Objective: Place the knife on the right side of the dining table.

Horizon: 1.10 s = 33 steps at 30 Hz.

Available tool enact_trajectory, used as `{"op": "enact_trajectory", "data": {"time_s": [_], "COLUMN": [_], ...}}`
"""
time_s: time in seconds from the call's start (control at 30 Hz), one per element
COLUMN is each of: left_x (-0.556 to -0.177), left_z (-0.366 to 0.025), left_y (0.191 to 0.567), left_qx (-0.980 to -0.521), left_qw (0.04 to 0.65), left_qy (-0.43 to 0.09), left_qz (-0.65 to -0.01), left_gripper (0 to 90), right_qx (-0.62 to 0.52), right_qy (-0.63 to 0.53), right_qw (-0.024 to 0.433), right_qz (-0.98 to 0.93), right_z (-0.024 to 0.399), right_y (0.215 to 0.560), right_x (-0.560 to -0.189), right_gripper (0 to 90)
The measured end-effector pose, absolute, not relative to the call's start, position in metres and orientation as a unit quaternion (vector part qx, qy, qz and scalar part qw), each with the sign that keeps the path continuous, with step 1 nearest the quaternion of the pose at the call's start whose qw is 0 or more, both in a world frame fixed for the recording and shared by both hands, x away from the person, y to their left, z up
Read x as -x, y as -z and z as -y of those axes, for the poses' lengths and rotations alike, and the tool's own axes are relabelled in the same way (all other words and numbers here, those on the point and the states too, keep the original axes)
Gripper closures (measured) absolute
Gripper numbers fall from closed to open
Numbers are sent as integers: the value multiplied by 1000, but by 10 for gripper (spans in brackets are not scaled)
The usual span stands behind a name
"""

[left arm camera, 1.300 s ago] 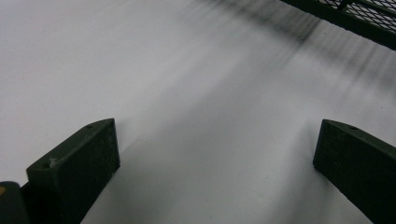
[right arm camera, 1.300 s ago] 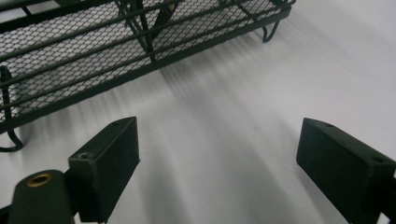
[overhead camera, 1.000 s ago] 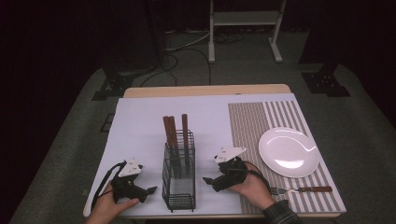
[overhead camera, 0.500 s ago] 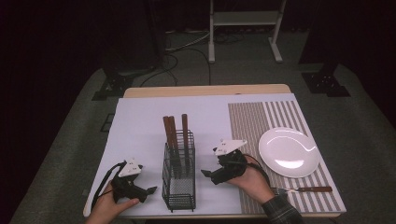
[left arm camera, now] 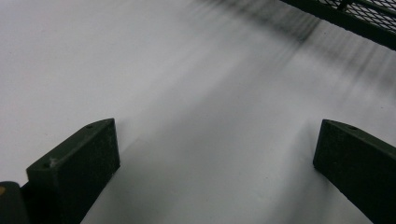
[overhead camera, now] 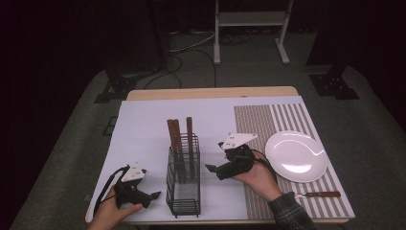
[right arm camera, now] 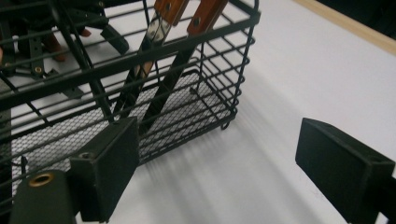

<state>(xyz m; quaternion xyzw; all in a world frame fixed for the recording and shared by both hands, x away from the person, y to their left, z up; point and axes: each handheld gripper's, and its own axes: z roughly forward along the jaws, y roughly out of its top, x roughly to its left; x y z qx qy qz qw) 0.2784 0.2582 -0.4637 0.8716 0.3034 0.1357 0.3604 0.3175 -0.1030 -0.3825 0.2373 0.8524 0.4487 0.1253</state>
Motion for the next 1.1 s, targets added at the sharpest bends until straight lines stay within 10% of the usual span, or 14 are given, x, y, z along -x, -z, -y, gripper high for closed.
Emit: {"op": "enact_trajectory", "data": {"time_s": [1.1], "left_x": [-279], "left_z": [-258], "left_y": [464], "left_qx": [-871], "left_qw": [362], "left_qy": [-137], "left_qz": [-303], "left_gripper": [0], "right_qx": [-236], "right_qy": [-511], "right_qw": [123], "right_qz": [-818], "right_z": [86], "right_y": [342], "right_x": [-348], "right_gripper": [142]}}
